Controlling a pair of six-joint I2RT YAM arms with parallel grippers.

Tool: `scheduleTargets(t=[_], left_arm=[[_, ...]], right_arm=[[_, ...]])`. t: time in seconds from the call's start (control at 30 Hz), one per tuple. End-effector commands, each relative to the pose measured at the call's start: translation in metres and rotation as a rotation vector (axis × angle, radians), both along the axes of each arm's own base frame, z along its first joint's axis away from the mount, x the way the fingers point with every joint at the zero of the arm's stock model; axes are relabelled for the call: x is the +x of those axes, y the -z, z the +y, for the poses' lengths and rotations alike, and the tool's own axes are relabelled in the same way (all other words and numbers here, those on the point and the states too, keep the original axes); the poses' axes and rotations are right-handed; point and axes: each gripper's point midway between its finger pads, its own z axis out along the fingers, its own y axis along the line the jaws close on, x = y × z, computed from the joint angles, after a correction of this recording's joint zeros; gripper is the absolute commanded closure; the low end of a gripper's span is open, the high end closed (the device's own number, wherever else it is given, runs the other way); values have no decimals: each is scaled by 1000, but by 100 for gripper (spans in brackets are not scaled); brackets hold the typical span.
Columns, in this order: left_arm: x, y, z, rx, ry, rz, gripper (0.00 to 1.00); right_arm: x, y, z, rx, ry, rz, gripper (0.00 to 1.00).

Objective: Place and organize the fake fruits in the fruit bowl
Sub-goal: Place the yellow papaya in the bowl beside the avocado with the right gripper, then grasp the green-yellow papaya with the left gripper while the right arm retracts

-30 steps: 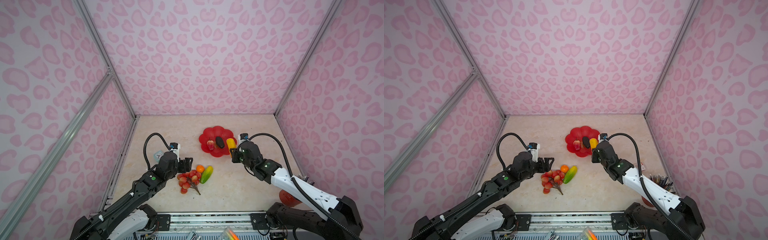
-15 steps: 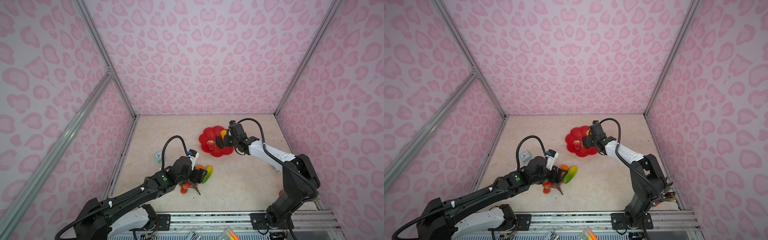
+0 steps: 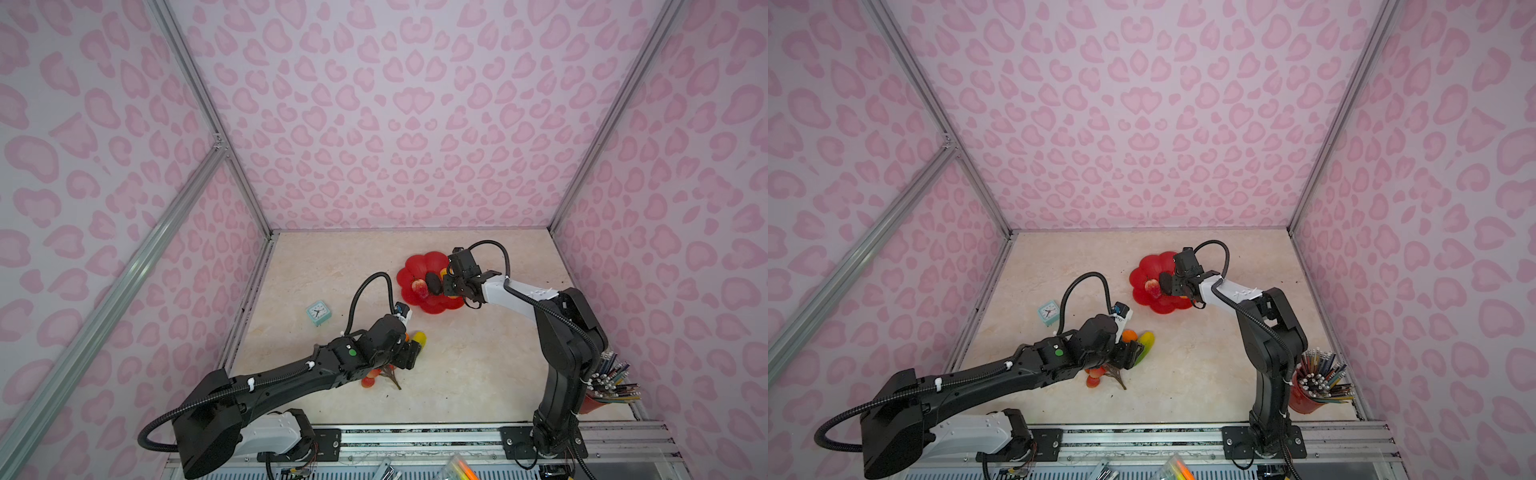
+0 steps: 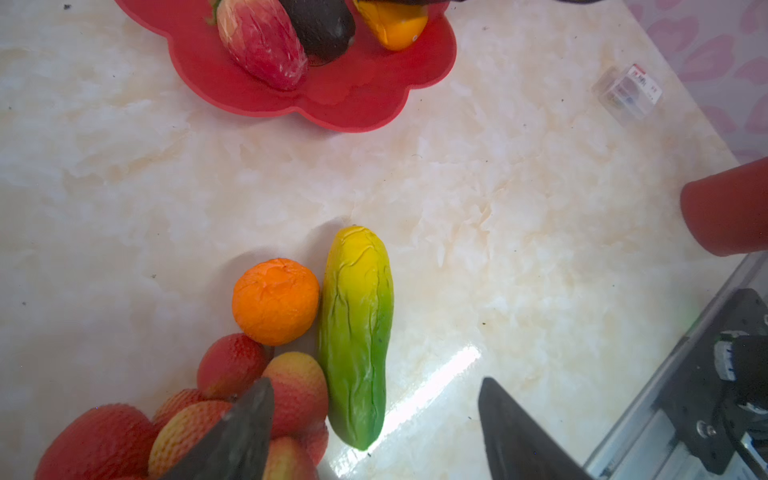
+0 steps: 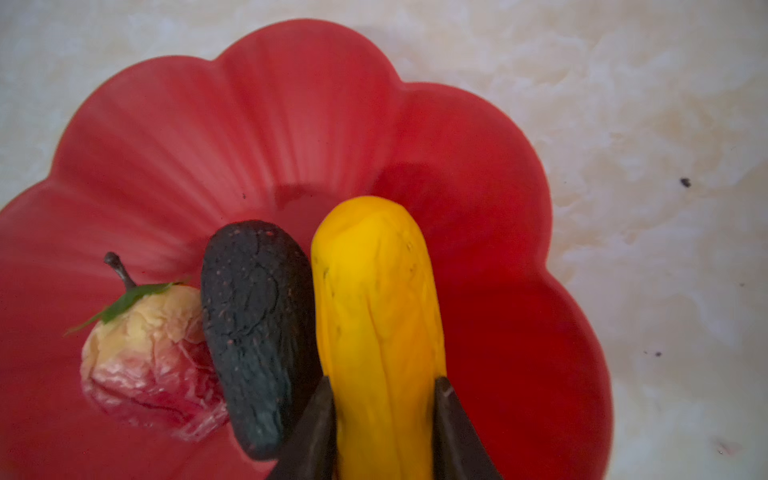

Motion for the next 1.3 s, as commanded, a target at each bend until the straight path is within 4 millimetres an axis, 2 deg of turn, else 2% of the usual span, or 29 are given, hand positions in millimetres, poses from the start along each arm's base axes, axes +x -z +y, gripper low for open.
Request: scheduleTargets(t=[0.0,0.13,0.23,0.3,0.47,0.6,0.73,0.83,1.03,1.17,1.27], left_arm=[[6,5,-2,52,-6,-13,22],[10,14,-11,90,7,5,23],[12,22,-16,116,12,19,24],[14,26,-18,133,15,24,24],[20,39,-20,194,13,32,27],[23,48,-25,225,21,44,31],[25,61,-30,254,28,67,35],[25,70,-35,261,41,89,40],[23,77,-47,236,64,121,57],[23,67,-55,190,78,111,62],[26,48,-59,159,84,83,63]], right_arm=[[4,4,-2,31,23,1,67],[6,9,4,46,4,24,54],[7,0,5,54,-1,8,41],[6,-16,2,55,7,-25,36],[-7,-80,-8,103,26,-161,28],[-35,-121,-23,162,54,-271,21],[-73,-147,-41,203,68,-350,18],[-99,-156,-58,224,102,-389,18],[-142,-163,-92,235,191,-463,17],[-160,-158,-106,245,230,-471,17],[-169,-149,-110,255,240,-475,14]])
